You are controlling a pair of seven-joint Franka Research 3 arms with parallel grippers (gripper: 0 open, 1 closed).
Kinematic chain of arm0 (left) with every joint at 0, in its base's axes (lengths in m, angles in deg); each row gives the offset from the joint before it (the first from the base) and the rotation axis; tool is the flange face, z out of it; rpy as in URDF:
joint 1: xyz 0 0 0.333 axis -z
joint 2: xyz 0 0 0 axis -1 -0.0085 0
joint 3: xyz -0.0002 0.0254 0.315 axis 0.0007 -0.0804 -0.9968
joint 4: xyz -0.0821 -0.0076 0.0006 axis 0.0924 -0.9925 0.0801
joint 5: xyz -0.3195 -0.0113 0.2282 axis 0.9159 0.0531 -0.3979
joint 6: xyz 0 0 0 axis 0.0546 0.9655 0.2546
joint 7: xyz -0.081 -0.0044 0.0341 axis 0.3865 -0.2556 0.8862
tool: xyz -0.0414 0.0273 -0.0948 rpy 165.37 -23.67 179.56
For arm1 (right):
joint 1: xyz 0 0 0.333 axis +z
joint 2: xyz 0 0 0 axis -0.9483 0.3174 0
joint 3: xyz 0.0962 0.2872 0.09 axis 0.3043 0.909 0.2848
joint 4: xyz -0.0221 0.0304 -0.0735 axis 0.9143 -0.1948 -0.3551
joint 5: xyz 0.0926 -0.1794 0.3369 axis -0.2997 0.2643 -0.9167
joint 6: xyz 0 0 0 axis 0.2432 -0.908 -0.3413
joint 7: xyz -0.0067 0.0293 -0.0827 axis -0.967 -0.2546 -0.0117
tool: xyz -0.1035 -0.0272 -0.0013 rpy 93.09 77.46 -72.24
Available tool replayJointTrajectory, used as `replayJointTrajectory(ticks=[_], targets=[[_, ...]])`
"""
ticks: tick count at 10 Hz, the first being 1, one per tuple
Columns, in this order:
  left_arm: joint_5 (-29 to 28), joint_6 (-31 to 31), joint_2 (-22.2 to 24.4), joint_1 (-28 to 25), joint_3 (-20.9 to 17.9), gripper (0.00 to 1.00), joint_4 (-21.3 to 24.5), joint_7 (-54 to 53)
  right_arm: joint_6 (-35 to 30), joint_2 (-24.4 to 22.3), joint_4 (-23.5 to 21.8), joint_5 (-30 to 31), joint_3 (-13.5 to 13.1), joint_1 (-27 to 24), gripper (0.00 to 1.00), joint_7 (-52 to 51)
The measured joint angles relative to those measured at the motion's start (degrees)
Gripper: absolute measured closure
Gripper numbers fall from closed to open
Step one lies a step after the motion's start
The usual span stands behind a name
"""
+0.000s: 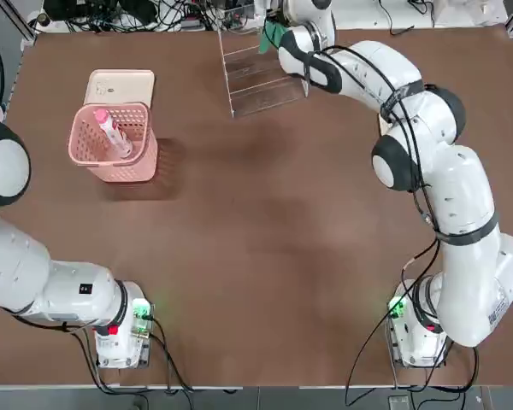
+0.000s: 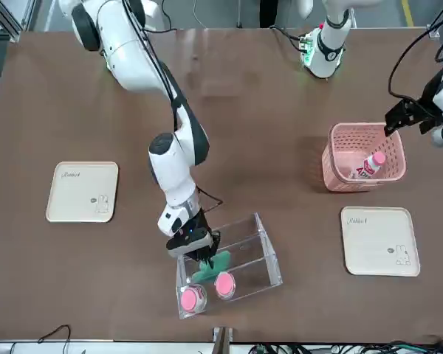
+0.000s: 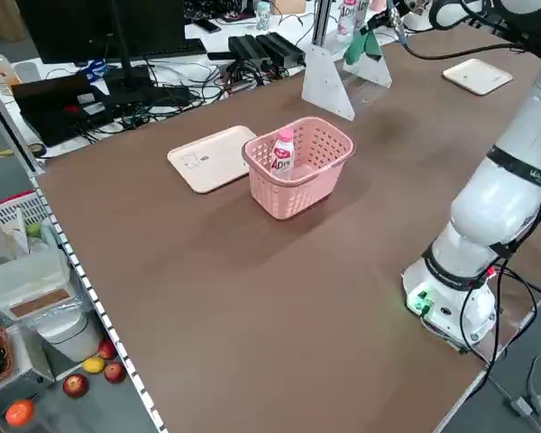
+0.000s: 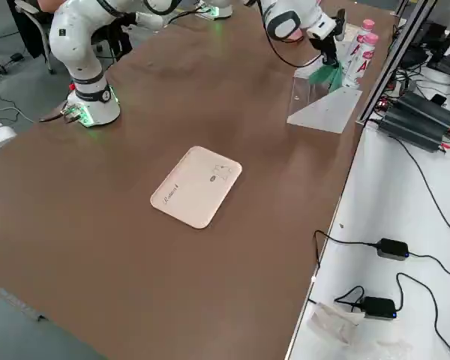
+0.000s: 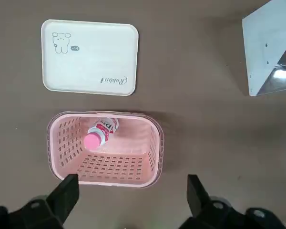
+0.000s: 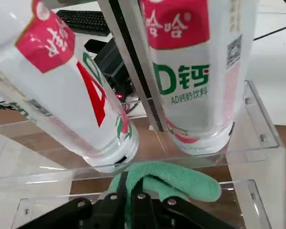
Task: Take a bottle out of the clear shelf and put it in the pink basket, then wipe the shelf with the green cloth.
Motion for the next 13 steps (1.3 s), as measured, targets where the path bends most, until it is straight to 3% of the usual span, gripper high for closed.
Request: replayJointTrajectory(ticks=[6, 10, 13], targets=[[0.00, 0.63, -0.31, -0.33, -0.01, 0.00, 0.01, 0.00, 2.57, 1.83, 0.41, -0.01, 1.57, 1.89, 0.95, 5.53], [0.00, 1.13, -0.41, -0.38, -0.01, 0.00, 0.01, 0.00, 7.10, 3.12, 0.47, -0.02, 5.56, 2.41, 0.95, 9.92], [0.00, 1.63, -0.43, -0.40, -0.01, 0.00, 0.01, 0.00, 7.67, 3.78, 0.59, -0.02, 6.07, 2.54, 0.95, 10.33]])
